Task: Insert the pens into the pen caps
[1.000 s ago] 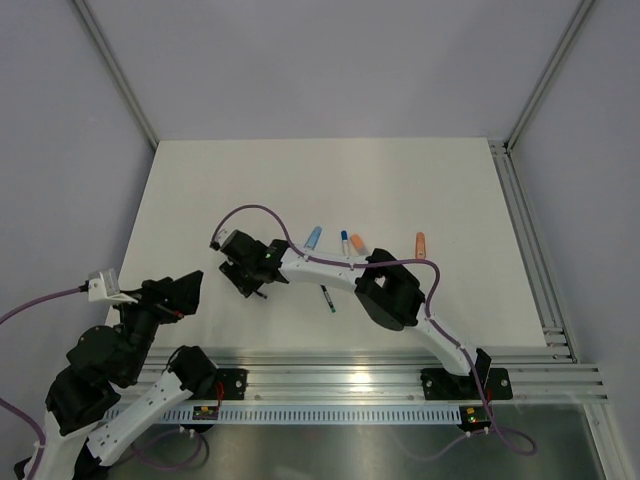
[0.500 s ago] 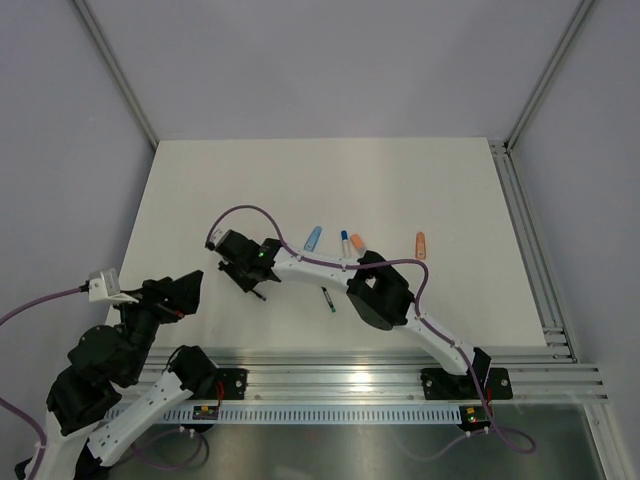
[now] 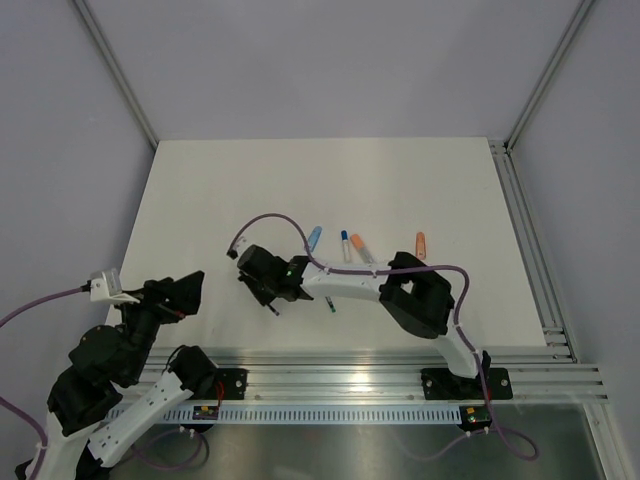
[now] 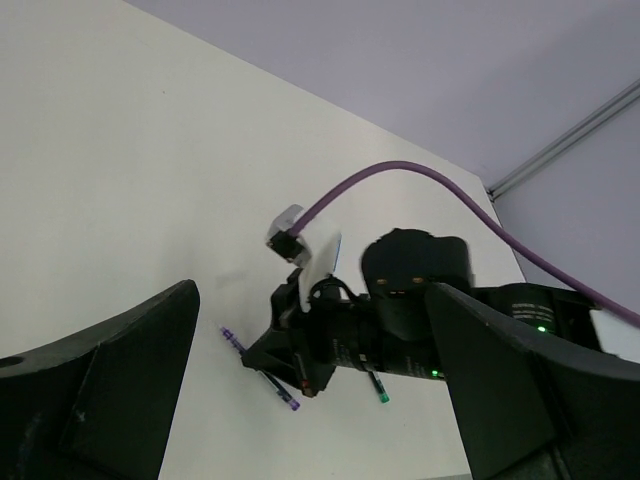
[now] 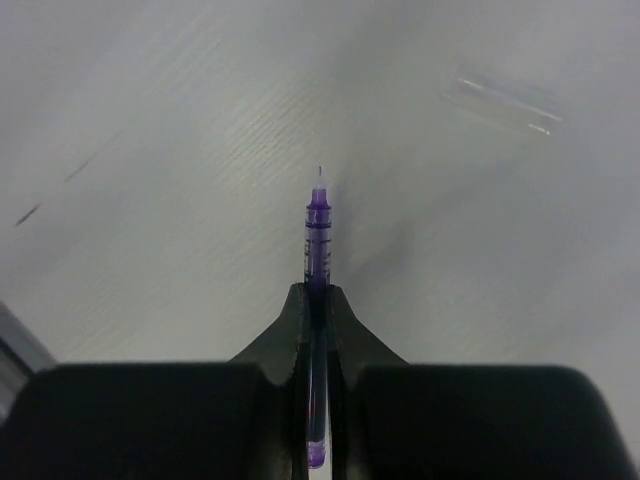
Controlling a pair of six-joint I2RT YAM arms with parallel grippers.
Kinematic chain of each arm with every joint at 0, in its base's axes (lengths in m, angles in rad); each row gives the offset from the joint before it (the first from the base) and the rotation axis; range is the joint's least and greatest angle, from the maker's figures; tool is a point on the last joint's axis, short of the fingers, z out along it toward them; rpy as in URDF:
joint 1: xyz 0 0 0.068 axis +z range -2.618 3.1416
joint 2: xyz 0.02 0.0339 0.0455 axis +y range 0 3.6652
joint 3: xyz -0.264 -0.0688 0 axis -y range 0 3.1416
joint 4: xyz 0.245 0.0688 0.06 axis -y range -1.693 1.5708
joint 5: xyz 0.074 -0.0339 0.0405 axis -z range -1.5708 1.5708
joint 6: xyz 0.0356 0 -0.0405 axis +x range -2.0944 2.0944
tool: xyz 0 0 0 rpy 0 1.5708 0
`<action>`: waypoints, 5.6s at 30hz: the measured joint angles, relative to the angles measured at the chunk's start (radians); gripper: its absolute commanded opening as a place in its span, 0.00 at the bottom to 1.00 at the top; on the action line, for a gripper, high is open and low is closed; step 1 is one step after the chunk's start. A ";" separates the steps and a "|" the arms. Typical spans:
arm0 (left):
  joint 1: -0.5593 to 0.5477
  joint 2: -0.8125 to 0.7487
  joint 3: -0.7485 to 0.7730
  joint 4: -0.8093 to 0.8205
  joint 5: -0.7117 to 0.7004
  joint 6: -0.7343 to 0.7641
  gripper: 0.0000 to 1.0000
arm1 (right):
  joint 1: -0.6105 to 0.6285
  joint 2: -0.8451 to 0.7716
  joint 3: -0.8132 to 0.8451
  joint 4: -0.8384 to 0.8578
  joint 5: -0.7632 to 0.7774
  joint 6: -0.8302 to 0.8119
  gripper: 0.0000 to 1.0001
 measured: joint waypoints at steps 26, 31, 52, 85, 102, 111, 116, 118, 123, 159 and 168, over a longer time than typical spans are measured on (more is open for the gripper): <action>0.000 0.207 -0.242 0.325 0.608 -0.115 0.83 | -0.002 -0.819 -0.670 0.621 0.146 0.350 0.00; 0.000 0.246 -0.275 0.410 0.649 -0.128 0.73 | -0.002 -0.839 -0.713 0.695 0.108 0.400 0.00; 0.000 0.256 -0.327 0.529 0.644 -0.133 0.23 | -0.001 -0.822 -0.758 0.822 0.049 0.460 0.00; 0.000 0.059 -0.025 0.113 0.312 0.042 0.00 | -0.071 -0.657 -0.468 0.351 0.036 0.476 0.04; 0.005 0.004 -0.058 0.082 0.326 0.101 0.00 | -0.115 -0.091 -0.038 0.025 0.083 0.636 0.52; 0.010 0.004 -0.063 0.083 0.341 0.108 0.00 | -0.121 0.039 0.103 -0.070 0.113 0.686 0.52; 0.010 0.004 -0.063 0.084 0.350 0.109 0.00 | -0.131 0.098 0.159 -0.086 0.116 0.697 0.53; 0.011 0.004 -0.063 0.083 0.354 0.109 0.00 | -0.133 0.119 0.176 -0.093 0.122 0.701 0.54; 0.011 0.004 -0.063 0.083 0.364 0.109 0.00 | -0.134 0.153 0.239 -0.112 0.142 0.704 0.53; 0.021 0.004 -0.071 0.097 0.386 0.116 0.00 | -0.106 0.343 0.577 -0.348 0.229 0.533 0.23; 0.024 0.004 -0.071 0.098 0.390 0.116 0.00 | -0.105 0.148 0.237 -0.247 0.242 0.462 0.25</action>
